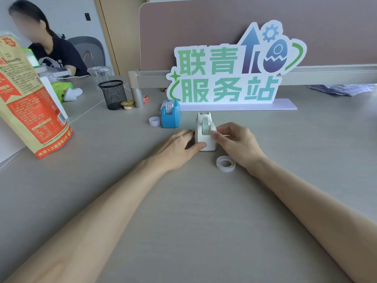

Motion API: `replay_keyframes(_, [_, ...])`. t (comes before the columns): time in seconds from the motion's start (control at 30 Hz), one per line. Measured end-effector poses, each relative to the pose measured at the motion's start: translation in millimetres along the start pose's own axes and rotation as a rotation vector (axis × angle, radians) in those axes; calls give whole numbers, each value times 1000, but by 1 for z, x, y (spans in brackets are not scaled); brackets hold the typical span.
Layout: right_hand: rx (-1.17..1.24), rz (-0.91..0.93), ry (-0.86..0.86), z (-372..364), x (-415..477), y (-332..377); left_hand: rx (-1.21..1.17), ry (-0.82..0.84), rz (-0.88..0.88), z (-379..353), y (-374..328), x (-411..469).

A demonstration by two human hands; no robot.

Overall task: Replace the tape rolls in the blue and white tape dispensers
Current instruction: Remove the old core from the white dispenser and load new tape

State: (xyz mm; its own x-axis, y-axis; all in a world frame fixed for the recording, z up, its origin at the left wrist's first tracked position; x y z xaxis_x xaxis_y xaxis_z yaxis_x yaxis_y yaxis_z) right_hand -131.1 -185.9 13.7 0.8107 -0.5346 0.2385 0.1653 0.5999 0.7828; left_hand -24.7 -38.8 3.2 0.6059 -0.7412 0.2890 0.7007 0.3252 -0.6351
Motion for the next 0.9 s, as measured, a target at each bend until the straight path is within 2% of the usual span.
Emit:
replay_keyframes(0.13, [-82, 11, -36, -8, 23, -3, 22, -50, 125, -11, 2, 22])
replay_keyframes(0.4, [-160, 11, 21, -19, 58, -11, 68, -90, 289, -20, -1, 54])
replay_keyframes(0.6, [-224, 37, 63, -22, 76, -17, 162, -89, 338, -22, 7, 74])
replay_keyframes(0.9, [-276, 105, 162, -20, 72, -11, 178, -84, 369, -21, 3, 72])
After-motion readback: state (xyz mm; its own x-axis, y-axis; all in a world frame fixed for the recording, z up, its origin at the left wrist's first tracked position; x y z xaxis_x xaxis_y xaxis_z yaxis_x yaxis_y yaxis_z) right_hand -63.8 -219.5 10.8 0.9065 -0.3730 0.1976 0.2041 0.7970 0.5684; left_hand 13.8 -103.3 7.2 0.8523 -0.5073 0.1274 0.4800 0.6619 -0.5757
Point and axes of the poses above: each hand's wrist, its own x-axis towards the middle knuckle, its own z-axis out of the back of the hand, y = z × x, the point moved 2 cm from there along x, towards the middle knuckle, and after that the axes turned 12 degrees about -x, right-handed, at the moved point
